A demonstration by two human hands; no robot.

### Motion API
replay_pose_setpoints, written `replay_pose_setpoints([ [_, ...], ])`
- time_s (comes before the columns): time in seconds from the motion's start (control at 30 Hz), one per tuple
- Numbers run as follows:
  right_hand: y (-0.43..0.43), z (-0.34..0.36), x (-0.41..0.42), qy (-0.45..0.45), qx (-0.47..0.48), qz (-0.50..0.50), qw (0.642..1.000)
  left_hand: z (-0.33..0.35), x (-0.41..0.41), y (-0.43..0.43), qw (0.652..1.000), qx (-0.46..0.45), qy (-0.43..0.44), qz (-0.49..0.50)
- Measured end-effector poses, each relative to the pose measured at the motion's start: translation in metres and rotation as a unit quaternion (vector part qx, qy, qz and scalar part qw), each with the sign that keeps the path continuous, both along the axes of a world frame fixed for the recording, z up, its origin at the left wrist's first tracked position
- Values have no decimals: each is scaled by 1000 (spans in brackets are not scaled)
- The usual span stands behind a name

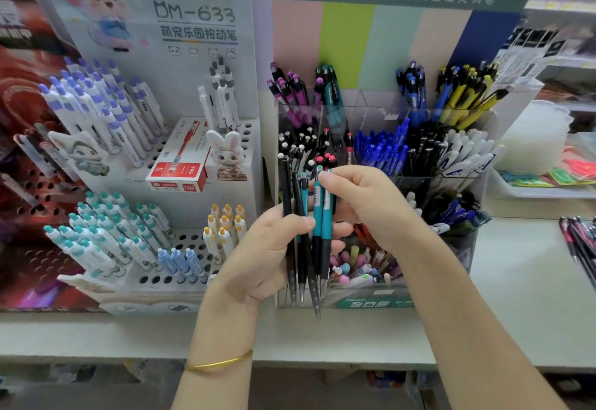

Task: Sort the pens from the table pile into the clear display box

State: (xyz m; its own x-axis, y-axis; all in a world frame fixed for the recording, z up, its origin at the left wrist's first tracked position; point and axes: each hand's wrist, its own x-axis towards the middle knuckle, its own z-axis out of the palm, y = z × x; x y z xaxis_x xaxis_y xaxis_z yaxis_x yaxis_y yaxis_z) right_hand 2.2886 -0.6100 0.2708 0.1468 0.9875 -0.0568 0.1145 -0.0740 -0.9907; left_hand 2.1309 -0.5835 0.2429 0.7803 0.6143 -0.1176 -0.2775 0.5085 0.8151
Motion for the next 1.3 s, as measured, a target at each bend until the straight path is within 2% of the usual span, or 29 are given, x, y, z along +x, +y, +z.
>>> replay_pose_setpoints([
  [0.17,-1,5,1,-25,-34,29,999,3,11,-3,999,-35,-13,-5],
  [0.3,-1,9,0,-15,-70,40,997,7,19,-4,999,-25,17,-10],
  [0.37,1,9,-1,-49,-33,4,998,10,24,-4,999,-14,48,-1],
  [0.43,3,10,0,-138,32,-25,990,13,30,-3,997,5,76,11],
  [0.5,6,12,4,-207,79,-48,974,16,36,0,997,-4,69,24],
  [0.6,12,22,17,-231,131,-95,959,25,44,5,998,-8,44,45],
  [0.67,18,36,26,-225,168,-138,950,31,48,9,996,19,63,58],
  [0.77,31,65,43,-181,247,-246,920,39,52,17,990,56,92,95],
  [0.83,44,83,54,-166,302,-315,884,44,52,22,982,87,114,119],
  [0.93,65,96,58,-211,367,-387,819,51,55,27,978,104,120,138],
  [1.0,79,93,56,-238,386,-400,796,53,57,30,978,102,114,143],
  [1.17,101,84,44,-315,385,-393,773,54,59,32,986,49,82,137],
  [1.23,103,81,39,-363,343,-353,792,53,57,32,990,14,55,132],
  [1.3,105,79,37,-422,250,-304,816,52,54,33,991,-7,30,129],
])
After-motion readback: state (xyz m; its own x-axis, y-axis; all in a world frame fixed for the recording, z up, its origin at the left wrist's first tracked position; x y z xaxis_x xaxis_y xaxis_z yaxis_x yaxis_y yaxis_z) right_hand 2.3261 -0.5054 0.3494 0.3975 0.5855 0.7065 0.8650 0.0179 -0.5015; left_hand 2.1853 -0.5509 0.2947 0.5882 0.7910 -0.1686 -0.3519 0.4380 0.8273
